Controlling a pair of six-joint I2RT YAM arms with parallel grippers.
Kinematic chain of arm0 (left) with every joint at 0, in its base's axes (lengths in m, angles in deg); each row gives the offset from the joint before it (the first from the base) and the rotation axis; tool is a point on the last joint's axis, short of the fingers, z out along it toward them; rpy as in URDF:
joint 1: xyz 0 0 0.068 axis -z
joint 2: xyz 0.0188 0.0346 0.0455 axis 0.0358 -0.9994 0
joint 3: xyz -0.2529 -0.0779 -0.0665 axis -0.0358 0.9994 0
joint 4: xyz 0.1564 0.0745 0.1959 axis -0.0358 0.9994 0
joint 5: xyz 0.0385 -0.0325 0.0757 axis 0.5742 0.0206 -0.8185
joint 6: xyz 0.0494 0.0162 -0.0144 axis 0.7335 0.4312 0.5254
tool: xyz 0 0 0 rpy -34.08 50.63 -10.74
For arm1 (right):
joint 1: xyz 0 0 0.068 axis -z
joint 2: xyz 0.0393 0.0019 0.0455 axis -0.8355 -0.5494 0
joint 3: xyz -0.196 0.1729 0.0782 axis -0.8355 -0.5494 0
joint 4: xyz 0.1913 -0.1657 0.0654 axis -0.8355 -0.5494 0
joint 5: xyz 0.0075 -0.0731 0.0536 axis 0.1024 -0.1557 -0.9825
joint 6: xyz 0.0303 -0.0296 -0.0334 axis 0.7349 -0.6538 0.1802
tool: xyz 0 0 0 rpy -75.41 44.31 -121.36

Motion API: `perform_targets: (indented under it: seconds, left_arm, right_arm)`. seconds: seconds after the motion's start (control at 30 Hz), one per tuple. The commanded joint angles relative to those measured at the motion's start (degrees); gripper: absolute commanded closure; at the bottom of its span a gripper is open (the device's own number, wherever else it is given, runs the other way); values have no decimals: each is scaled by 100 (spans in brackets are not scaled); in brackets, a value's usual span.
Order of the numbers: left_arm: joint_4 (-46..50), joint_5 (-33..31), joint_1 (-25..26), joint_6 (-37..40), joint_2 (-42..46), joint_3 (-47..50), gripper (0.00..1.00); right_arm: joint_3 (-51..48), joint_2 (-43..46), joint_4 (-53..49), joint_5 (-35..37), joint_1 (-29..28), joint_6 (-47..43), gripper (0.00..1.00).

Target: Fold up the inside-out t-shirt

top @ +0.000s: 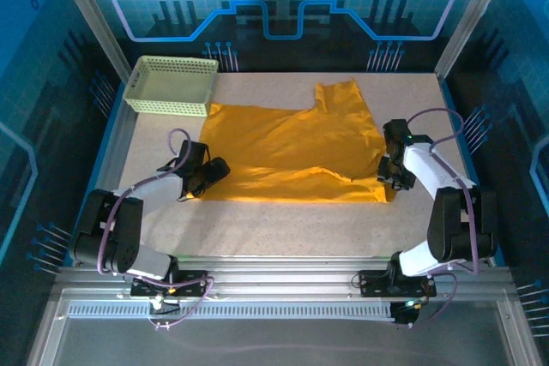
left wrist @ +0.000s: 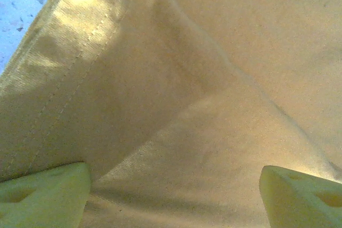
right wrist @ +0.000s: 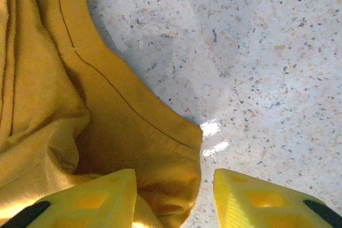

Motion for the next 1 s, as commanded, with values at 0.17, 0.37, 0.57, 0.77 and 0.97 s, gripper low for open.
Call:
perform_targets:
  seconds: [0.17, 0.37, 0.57, 0.77, 0.97]
  left_arm:
    - [604, -164, -66, 236, 190, -284, 14]
    - [569, -199, -70, 214, 115, -310, 14]
    - [541, -89, -81, 97, 8, -200, 13]
    - [484, 103, -81, 51, 85, -49, 10]
    - [703, 185, -73, 260, 452, -431, 11]
  right_arm:
    - [-110, 1032, -222, -898, -1039, 379, 58]
    - [-748, 494, 521, -1454, -1182, 817, 57]
    - [-1352, -96, 1563, -2250, -38, 920, 57]
    - [-1305, -146, 1442, -1850, 730, 840, 55]
    - [-741, 483, 771, -1113, 689, 493, 52]
